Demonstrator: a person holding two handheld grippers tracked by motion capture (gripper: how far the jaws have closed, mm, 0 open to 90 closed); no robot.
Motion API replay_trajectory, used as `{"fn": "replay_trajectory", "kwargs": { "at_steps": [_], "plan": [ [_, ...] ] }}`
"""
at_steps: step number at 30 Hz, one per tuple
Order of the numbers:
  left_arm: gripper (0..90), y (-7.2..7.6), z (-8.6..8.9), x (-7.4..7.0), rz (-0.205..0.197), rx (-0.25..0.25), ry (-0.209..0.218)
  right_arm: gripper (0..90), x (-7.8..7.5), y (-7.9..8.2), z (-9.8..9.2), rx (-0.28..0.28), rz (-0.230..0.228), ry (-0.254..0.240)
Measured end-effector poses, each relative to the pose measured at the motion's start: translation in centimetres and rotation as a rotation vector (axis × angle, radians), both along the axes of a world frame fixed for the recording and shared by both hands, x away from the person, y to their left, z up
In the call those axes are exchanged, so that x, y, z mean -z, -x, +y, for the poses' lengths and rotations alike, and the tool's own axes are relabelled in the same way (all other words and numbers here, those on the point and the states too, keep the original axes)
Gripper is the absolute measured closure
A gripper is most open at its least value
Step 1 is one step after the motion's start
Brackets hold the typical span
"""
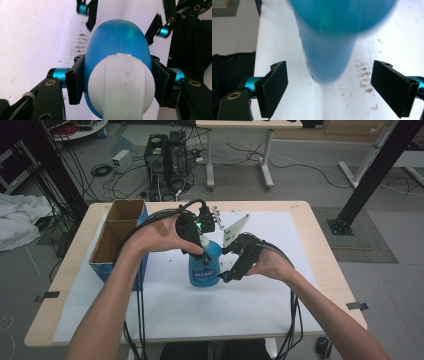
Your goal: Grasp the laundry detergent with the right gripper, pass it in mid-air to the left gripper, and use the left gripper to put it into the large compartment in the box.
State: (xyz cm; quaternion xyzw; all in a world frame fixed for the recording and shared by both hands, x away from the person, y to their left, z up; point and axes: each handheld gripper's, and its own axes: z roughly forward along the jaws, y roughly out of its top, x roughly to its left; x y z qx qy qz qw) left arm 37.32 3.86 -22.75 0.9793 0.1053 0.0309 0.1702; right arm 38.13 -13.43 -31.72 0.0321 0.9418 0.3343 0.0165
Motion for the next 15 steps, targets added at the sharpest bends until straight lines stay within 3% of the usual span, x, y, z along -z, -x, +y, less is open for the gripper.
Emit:
{"fn": "replay_trajectory", "kwargs": {
  "at_steps": [4, 8, 12, 13, 14, 15],
  "plan": [
    [37.7, -0.3, 0.5, -0.7, -0.003, -0.020, -0.023, 13.5, -0.1, -0.1, -1.3, 0.028, 0.001, 0.024],
    [37.7, -0.6, 1.4, -2.0, -0.002, -0.065, -0.049, 13.5, 0.1, -0.4, -3.4, 0.063, -0.020, 0.100],
    [37.7, -0.8, 1.9, -2.8, -0.012, -0.090, -0.051, 13.5, 0.3, -0.7, -5.0, 0.093, -0.029, 0.137],
    [37.7, -0.9, 2.0, -3.1, -0.015, -0.100, -0.055, 13.5, 0.4, -0.8, -6.0, 0.107, -0.031, 0.172],
    [37.7, -0.9, 2.2, -3.3, -0.013, -0.113, -0.062, 13.5, 0.4, -0.8, -6.0, 0.107, -0.031, 0.172],
    [37.7, -1.0, 2.3, -3.6, -0.014, -0.119, -0.071, 13.5, 0.5, -0.9, -6.8, 0.118, -0.052, 0.216]
  ]
}}
